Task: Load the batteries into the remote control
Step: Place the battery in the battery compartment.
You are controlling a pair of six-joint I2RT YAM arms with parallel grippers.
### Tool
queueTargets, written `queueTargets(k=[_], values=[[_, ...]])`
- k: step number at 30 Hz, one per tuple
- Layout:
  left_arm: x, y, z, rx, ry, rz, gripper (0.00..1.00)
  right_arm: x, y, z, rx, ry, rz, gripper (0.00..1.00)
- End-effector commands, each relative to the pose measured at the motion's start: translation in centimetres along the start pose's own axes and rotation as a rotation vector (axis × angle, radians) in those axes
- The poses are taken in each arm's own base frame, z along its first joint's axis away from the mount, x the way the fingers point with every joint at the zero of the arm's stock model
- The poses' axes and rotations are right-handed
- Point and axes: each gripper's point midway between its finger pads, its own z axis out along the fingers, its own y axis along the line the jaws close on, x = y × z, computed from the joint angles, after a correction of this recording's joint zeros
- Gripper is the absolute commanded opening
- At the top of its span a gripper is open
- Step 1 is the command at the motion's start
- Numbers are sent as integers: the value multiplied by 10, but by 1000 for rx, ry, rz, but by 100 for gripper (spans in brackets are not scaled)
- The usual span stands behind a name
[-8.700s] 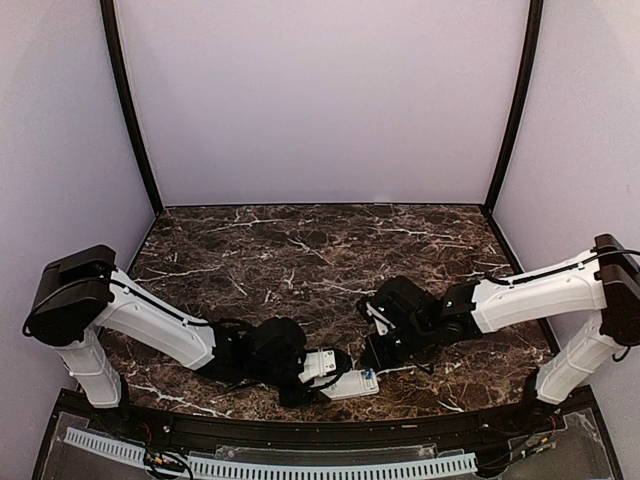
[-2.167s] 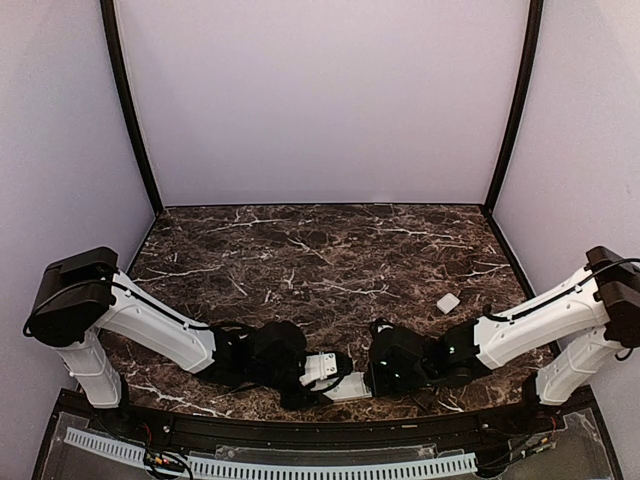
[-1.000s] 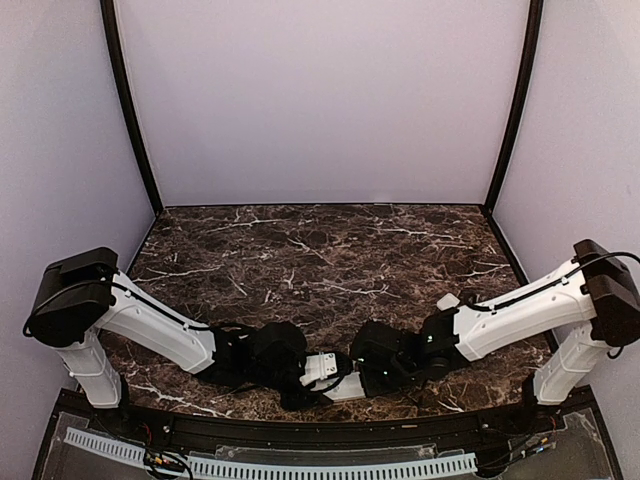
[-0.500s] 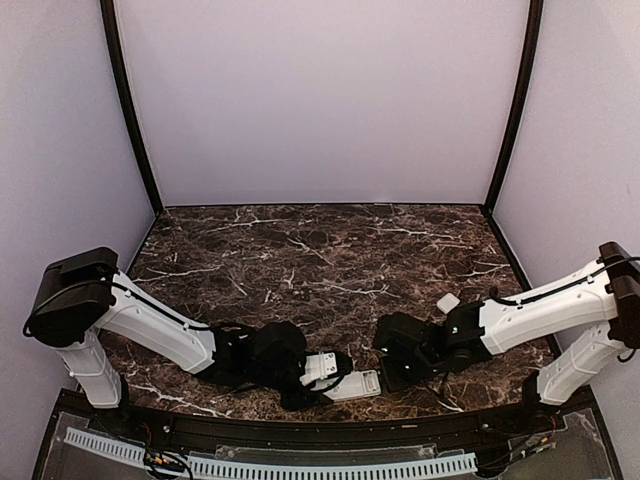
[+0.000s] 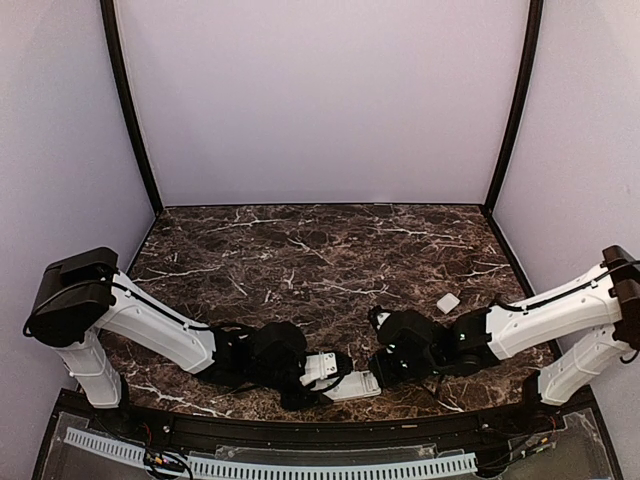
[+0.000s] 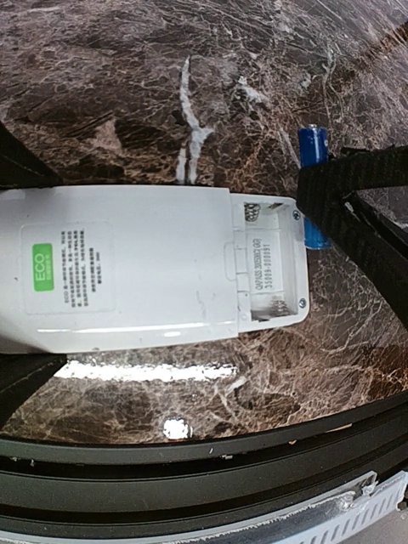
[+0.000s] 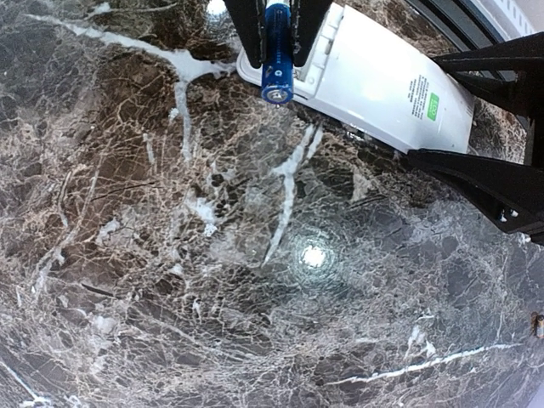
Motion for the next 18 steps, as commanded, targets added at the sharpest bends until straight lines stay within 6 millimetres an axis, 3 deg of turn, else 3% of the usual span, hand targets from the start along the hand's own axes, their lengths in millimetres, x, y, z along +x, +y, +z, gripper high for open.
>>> queueTargets(k=[1,18], values=[[81,-13,2,33,267,-9,0,-1,0,7,-18,-55,-13,0],[82,-13,3,32,271,-11,0,27,-2,13,-24,-29,26,0]])
